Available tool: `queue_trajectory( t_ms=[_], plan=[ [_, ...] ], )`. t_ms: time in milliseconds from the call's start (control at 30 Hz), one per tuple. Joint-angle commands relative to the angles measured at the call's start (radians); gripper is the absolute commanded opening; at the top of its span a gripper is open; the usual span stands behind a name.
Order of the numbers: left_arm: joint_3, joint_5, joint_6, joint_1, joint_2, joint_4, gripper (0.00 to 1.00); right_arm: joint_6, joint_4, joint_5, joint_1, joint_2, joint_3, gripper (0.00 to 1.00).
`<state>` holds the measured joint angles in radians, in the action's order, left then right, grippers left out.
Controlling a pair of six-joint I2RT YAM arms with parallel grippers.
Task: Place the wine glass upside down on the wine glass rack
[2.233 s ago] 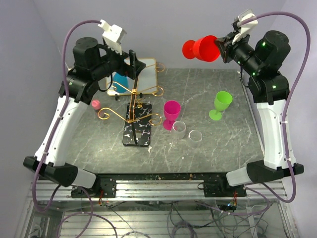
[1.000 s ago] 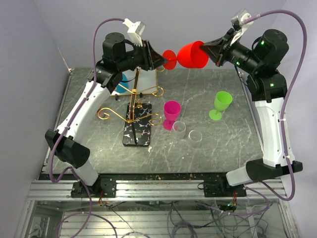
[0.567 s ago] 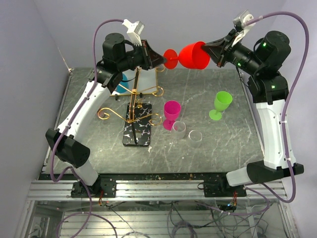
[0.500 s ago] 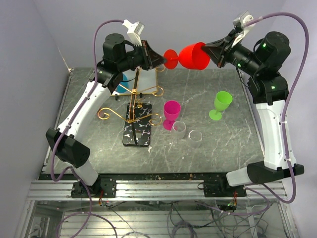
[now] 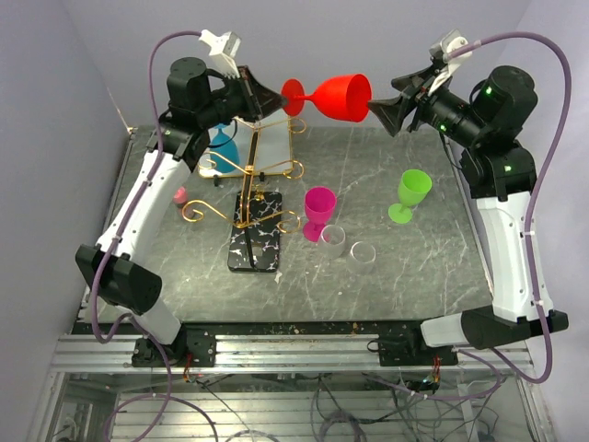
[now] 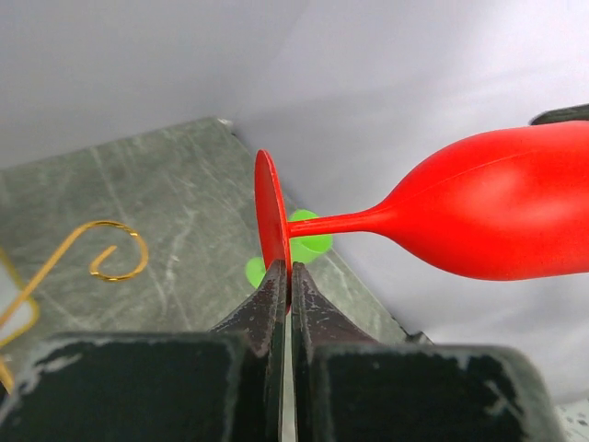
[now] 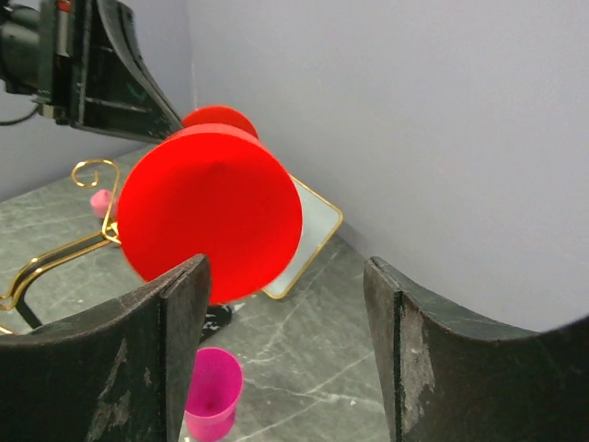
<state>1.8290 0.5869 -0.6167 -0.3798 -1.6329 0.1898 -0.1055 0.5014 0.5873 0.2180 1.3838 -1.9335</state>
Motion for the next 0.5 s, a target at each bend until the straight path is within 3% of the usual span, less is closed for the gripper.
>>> queue_trajectory(
  t_ms=[0, 167, 333, 467],
  plan=[
    [0.044, -0.14, 0.161, 0.012, 0.071, 0.086, 0.07, -0.046, 0.026, -0.089, -0.001, -0.048, 0.012, 0.68],
    [0.084, -0.367, 0.439, -0.004, 0.102, 0.187, 0.07, -0.093, 0.056, -0.228, -0.016, -0.082, 0.043, 0.7],
    [0.116, -0.582, 0.695, -0.1, 0.105, 0.231, 0.07, -0.099, 0.043, -0.364, -0.06, -0.114, 0.128, 0.7],
    [0.123, -0.706, 0.841, -0.162, 0.089, 0.239, 0.07, -0.046, 0.019, -0.362, -0.142, -0.145, 0.234, 0.7]
  ],
)
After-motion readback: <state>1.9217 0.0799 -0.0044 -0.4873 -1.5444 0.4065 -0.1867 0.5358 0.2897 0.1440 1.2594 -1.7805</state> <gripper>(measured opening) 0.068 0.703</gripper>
